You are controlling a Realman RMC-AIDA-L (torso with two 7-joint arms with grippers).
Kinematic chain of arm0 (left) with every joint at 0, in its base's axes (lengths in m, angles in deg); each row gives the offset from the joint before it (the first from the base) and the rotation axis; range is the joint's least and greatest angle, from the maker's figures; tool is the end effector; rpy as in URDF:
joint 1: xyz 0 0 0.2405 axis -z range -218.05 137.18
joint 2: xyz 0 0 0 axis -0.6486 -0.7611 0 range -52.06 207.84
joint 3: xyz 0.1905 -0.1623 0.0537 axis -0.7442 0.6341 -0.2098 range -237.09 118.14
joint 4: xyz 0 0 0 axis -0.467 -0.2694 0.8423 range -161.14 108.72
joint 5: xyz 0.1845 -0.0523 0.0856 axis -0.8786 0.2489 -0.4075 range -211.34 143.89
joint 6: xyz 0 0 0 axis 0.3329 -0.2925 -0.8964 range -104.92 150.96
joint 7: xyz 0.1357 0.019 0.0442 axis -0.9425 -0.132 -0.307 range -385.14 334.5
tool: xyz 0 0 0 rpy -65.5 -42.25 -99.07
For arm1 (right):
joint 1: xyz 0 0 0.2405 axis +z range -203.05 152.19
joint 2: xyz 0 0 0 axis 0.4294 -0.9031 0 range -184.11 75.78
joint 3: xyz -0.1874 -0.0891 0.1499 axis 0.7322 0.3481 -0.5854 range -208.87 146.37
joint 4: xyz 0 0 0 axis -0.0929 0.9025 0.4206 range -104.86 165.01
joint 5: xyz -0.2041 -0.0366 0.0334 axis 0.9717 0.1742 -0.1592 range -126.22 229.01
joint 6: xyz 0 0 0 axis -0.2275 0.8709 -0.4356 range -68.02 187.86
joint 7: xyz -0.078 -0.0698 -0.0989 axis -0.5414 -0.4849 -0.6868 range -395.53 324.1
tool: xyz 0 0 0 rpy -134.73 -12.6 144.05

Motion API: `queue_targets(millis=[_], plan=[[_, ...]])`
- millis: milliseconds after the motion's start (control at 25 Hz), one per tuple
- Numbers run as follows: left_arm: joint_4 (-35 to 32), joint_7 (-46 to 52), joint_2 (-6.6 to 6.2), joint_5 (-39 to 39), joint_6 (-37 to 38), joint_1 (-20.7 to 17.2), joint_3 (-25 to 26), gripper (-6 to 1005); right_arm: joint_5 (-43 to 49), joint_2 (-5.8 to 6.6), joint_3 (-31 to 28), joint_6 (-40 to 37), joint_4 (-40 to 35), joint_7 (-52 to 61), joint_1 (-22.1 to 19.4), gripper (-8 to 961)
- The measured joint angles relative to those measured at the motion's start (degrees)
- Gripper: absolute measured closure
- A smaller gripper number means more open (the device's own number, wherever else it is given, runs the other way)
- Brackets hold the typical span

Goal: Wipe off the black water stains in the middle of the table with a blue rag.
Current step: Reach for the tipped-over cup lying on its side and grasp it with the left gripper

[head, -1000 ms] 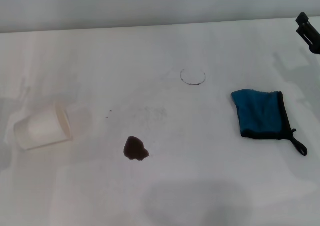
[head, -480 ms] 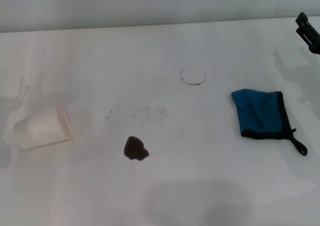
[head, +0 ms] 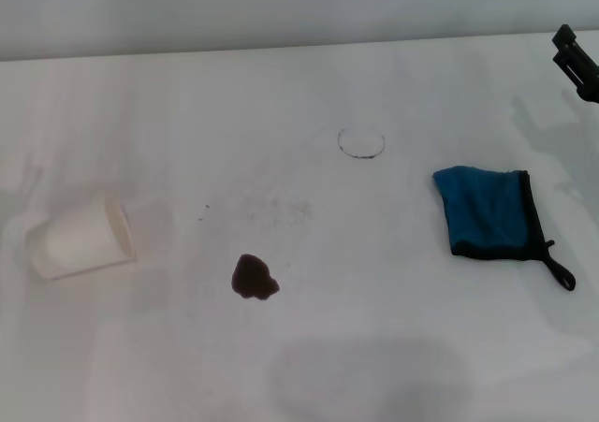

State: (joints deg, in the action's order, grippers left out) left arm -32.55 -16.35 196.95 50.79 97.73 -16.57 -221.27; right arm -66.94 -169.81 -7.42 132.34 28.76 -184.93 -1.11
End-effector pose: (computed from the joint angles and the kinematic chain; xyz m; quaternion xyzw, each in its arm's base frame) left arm -0.3442 0.3098 0.0012 -0.6500 -0.2402 -0.3168 0.6476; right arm 0.3663 0.3183 0.0352 -0.6615 0.2981 0.3567 0.5885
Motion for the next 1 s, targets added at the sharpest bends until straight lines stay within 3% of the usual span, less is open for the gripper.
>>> queue_targets(millis=[280, 320, 360, 680, 760, 920, 960, 1000], plan=[[8.9, 20.1, -1.31, -13.5, 0.0, 1.1, -1.2, 122, 0.3, 0.06, 0.3, 0.5, -0.2, 0.2, -0.2, 84], [11.4, 23.9, -1.34, -15.8, 0.5, 1.5, -1.2, 122, 0.4, 0.05, 0.4, 0.8, -0.2, 0.2, -0.2, 84], [18.2, 33.5, -1.38, -20.9, 2.6, 2.7, -1.2, 122, 0.4, 0.05, 0.4, 0.8, -0.2, 0.2, -0.2, 84], [41.7, 55.2, -1.21, -32.6, 12.1, 6.6, -1.3, 122, 0.5, -0.07, 0.2, 1.0, 0.4, 0.2, -0.5, 84], [47.3, 59.7, -2.04, -37.4, 15.1, 8.0, -1.3, 122, 0.5, -0.10, 0.2, 1.0, 0.5, 0.2, -0.5, 84], [53.8, 65.8, -5.32, -48.0, 20.8, 11.3, -1.4, 122, 0.5, -0.18, 0.1, 1.0, 0.6, 0.2, -0.5, 85], [53.8, 65.8, -5.32, -48.0, 20.8, 11.3, -1.4, 122, 0.4, -0.19, 0.1, 1.0, 0.6, 0.2, -0.5, 85], [55.8, 66.9, -6.65, -53.1, 23.3, 12.8, -1.4, 122, 0.4, -0.20, 0.0, 0.8, 0.5, 0.2, -0.4, 85]])
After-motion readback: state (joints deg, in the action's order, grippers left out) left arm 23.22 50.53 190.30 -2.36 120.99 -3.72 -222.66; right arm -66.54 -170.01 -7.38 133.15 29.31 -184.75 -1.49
